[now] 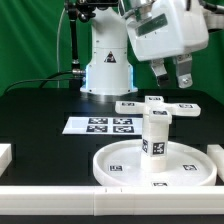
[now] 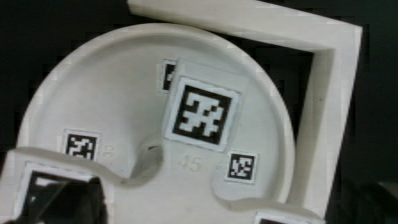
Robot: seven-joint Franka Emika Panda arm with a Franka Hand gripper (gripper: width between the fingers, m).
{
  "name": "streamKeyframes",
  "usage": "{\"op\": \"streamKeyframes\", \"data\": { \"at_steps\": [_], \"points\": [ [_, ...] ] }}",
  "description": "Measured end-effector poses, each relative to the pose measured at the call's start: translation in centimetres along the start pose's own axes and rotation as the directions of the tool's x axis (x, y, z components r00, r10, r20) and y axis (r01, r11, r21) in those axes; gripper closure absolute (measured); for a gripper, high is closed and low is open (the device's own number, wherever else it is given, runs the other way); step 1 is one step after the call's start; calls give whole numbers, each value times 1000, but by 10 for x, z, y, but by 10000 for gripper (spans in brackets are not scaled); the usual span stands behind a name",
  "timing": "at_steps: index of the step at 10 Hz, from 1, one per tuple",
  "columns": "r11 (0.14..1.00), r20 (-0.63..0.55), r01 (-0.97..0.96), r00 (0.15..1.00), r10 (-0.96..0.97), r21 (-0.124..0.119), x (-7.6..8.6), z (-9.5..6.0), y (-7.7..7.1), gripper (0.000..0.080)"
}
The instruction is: Assemble round table
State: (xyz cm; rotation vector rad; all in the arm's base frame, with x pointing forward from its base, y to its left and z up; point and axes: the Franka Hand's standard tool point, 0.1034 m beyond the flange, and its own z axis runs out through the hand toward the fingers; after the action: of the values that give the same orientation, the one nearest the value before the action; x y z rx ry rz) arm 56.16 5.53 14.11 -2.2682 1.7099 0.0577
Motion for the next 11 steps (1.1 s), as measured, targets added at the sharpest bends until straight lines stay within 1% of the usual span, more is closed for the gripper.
{"op": "streamKeyframes", "data": {
  "at_steps": [3,4,5,6,7,8,11],
  "points": [
    [975,0,221,975,-221,-4,0,0,1,150],
    [927,18,373,928,-372,-42,0,0,3,150],
    [836,28,541,841,-541,-91,0,-1,1,150],
    [753,59,646,762,-645,-123,-2,0,0,150],
    [653,88,742,668,-739,-154,-2,2,-1,150],
    [589,100,792,606,-789,-160,-3,4,-1,150],
    [413,130,900,430,-894,-136,-1,4,-1,150]
  ]
}}
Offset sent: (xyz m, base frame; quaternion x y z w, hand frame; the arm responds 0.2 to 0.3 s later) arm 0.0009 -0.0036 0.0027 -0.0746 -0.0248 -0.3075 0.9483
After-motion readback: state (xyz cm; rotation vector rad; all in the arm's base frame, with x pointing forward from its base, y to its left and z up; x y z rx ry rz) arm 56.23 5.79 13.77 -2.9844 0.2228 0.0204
